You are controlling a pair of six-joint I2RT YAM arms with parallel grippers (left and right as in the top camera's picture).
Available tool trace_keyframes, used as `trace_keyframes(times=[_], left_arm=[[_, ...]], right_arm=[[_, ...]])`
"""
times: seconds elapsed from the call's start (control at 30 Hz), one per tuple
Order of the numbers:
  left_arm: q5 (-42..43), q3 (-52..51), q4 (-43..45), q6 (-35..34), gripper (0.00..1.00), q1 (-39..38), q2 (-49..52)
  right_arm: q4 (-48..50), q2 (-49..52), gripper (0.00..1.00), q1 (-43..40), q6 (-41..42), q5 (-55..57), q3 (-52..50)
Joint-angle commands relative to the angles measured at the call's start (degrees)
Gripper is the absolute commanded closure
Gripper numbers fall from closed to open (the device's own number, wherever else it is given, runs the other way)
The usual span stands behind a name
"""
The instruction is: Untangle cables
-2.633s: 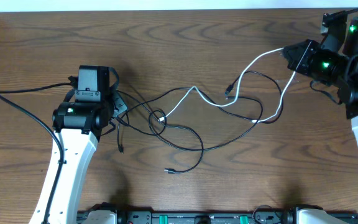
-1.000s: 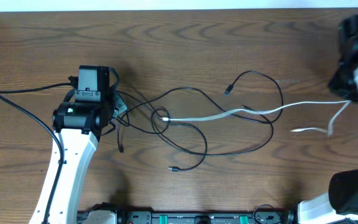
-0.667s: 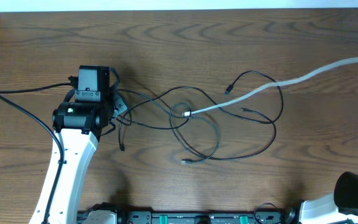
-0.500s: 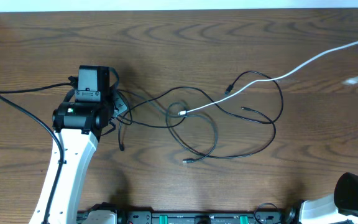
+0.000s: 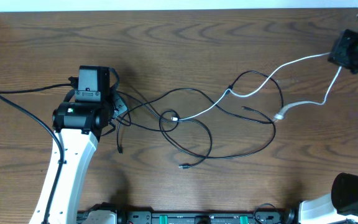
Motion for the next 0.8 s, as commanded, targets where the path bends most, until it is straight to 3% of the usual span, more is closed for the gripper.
trace_keyframes(times=[0.0, 0.47, 0.5, 0.6, 0.63, 0.7, 0.77], left_arm=[[-0.3, 0.4, -0.2, -0.3, 0.93, 0.3, 0.2], [-0.3, 0.4, -0.2, -0.3, 0.93, 0.3, 0.2], [-0.3, 0.4, -0.2, -0.3, 0.93, 0.3, 0.2], [-0.3, 0.4, -0.2, -0.3, 0.93, 0.3, 0.2], [-0.3, 0.4, -0.2, -0.3, 0.93, 0.3, 0.2], [-0.3, 0.4, -0.2, -0.3, 0.93, 0.3, 0.2], [-0.3, 0.4, -0.2, -0.3, 0.93, 0.3, 0.2]], right_arm=[[2.6, 0.4, 0.99, 1.8, -1.0, -0.6, -4.2], [16.0, 0.5, 0.98, 4.5, -0.1, 5.1, -12.5], [16.4, 0.5, 0.92, 4.5, -0.1, 5.1, -12.8], [17.2, 0.5, 0.54, 4.5, -0.1, 5.0, -13.1], [17.4, 0.5, 0.46, 4.5, -0.1, 4.5, -13.1], [17.8, 0.5, 0.35, 4.5, -0.1, 3.0, -13.1], [17.9, 0.5, 0.34, 4.6, -0.1, 0.7, -13.1]])
